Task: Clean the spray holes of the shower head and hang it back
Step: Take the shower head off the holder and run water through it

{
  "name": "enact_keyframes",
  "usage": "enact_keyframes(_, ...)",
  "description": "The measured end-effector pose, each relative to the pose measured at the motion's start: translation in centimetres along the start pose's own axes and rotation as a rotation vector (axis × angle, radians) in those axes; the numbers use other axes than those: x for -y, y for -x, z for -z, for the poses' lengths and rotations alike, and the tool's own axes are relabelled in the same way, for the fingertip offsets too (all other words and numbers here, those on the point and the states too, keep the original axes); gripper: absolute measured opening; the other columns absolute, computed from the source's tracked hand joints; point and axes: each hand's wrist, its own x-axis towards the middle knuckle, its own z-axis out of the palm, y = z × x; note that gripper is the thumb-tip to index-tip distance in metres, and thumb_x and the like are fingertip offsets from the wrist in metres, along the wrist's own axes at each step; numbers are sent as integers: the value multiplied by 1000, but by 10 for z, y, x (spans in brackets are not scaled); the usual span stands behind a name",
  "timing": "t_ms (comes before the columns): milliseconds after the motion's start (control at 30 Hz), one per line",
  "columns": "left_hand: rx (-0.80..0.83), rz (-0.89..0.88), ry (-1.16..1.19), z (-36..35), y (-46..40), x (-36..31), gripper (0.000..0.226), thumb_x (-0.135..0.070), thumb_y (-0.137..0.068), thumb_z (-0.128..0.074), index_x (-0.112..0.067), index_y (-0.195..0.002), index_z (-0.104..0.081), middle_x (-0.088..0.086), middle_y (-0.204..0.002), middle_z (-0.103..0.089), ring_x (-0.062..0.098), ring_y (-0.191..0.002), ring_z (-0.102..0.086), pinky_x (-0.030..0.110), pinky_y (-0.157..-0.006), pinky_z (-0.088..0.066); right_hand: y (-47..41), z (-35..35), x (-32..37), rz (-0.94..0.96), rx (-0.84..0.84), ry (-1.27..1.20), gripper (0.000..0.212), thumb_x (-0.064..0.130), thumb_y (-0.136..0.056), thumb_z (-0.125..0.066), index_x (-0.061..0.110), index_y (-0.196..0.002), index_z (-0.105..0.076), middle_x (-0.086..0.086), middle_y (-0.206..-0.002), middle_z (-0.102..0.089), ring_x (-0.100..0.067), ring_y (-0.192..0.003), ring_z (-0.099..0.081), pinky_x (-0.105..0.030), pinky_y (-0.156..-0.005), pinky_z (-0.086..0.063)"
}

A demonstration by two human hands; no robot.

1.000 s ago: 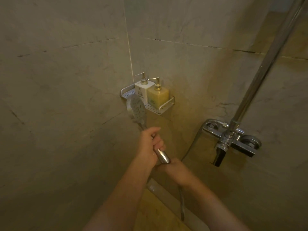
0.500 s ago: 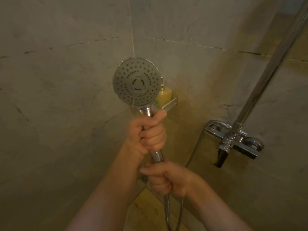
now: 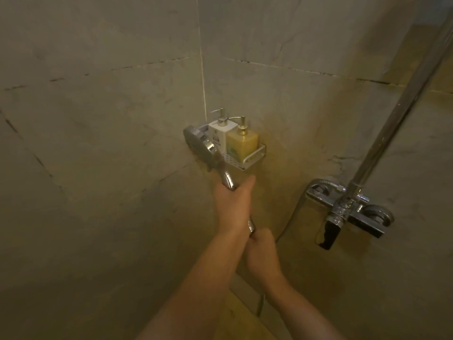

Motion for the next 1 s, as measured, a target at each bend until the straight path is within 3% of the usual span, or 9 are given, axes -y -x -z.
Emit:
enact_keyframes(100, -14, 43, 30, 2, -7, 5, 35, -50, -72, -72, -28, -62, -47, -8, -47, -43, 18, -42, -42, 35, -57, -40, 8, -1, 3, -30, 28, 6, 47, -4, -83, -53, 20, -46, -33, 12, -47, -29, -5, -47, -19, -27, -45, -18)
enact_keyframes(200, 45, 107, -10, 1, -2, 5, 43, -45, -81, -70, -25, -54, -44, -6, -44, -37, 16, -37, -34, 30, -50, -33, 12, 1, 4, -79, 90, -79, 32, 0, -84, -52, 16, -58, -42, 4, -54, -31, -7, -47, -21, -23, -41, -19)
enact_keyframes(333, 406, 255, 96, 10, 2, -8, 50, -38, -89, -71, -23, -61, -33, -4, -42, -24, 11, -32, -21, 22, -39, -20, 15, 0, 4, -122, 165, -168, 10, 17, -67, -59, 15, -67, -50, -4, -59, -33, -11, -49, -25, -21, -43, -18)
enact_keyframes(467, 505, 237, 83, 14, 0, -6, 50, -40, -89, -70, -24, -59, -34, -4, -41, -23, 11, -29, -20, 21, -38, -18, 14, -2, 0, -189, 192, -226, 16, 19, -63, -58, 20, -56, -44, -1, -50, -35, -12, -40, -29, -20, -40, -22)
enact_keyframes(600, 856, 290, 212, 29, -5, -17, 44, -32, -92, -62, -23, -58, -36, -7, -37, -23, 7, -26, -20, 16, -36, -16, 21, -9, 0, -186, 265, -315, 32, 18, -78, -67, 22, -58, -43, -3, -49, -29, -13, -38, -25, -21, -41, -18)
enact_keyframes(667, 806, 255, 157, 27, -7, -17, 43, -34, -89, -66, -20, -59, -38, -4, -38, -29, 9, -28, -27, 18, -36, -24, 19, -14, -1, -149, 193, -318, 27, 24, -73, -66, 24, -56, -44, -4, -52, -31, -14, -44, -27, -26, -44, -21)
enact_keyframes(800, 311, 37, -198, 7, 1, -7, 50, -53, -64, -86, -19, -86, -57, 2, -71, -63, 21, -63, -66, 38, -64, -59, 10, -11, -7, 8, -41, -183, 20, 17, -84, -64, 15, -65, -58, 3, -57, -51, -8, -54, -40, -30, -53, -34)
enact_keyframes(900, 185, -49, -213, -2, 8, 7, 51, -52, -62, -84, -27, -95, -54, -8, -83, -61, 19, -81, -68, 43, -80, -60, 15, -8, -15, 99, -69, -53, 9, 9, -90, -60, 16, -84, -61, 7, -70, -68, 4, -58, -57, -24, -55, -44)
enact_keyframes(1000, 189, -104, -192, -4, 10, 16, 35, -40, -70, -85, -34, -90, -57, -15, -70, -59, 8, -65, -61, 34, -66, -55, 18, -11, -24, 190, -32, 9, 31, 9, -94, -57, 29, -117, -50, 27, -92, -66, 14, -86, -62, -20, -70, -47)
